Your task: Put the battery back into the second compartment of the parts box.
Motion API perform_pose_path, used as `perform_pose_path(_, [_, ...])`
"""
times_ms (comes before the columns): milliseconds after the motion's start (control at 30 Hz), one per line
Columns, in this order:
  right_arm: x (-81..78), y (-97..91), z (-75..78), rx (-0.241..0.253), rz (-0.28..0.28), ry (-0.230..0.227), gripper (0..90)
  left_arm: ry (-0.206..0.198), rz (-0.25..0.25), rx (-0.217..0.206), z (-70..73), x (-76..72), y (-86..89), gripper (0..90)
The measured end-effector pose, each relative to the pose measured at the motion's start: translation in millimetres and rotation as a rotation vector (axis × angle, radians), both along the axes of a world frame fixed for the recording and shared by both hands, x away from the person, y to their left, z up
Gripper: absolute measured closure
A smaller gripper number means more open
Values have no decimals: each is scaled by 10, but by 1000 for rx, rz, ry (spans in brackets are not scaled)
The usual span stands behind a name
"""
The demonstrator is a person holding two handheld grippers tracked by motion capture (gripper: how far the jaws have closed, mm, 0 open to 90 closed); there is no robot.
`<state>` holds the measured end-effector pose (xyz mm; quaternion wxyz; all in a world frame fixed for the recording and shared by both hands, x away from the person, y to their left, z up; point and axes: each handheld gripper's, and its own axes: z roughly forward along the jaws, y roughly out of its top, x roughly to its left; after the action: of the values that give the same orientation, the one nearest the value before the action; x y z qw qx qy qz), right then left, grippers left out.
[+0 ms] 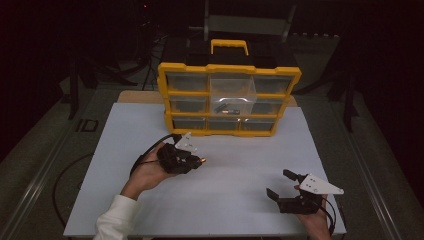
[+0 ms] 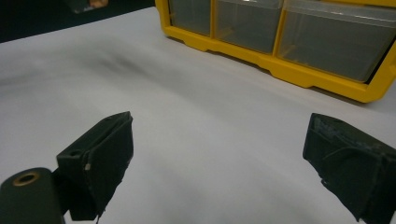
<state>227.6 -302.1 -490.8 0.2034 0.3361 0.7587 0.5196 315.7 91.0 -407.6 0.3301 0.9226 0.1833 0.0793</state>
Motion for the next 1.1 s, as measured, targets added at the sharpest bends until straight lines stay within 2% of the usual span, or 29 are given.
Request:
perform_pose_path(200, [10,10,-6,0,3,6,86,-23,12,-37,205,74,85,780])
perform_pose_path(433, [13,6,-6,1,4,5,85,-64,9,-78,555,207,197,780])
perform_pose_path(467, [13,6,-6,1,4,5,85,-64,9,-78,555,207,197,780])
perform_pose_path(533, [10,5,-5,1,3,4,86,-79,2,-103,734,278,241,780])
perform_pose_path(667, [13,11,-8,1,5,7,85,-95,-13,-131,970,359,266,780])
perform_pose_path(867, [14,8,-7,3,2,6,86,-122,-18,-110,1306,474,214,780])
perform_pose_path(1100, [14,5,-6,6,2,4,85,-136,12,-128,1615,644,144,780])
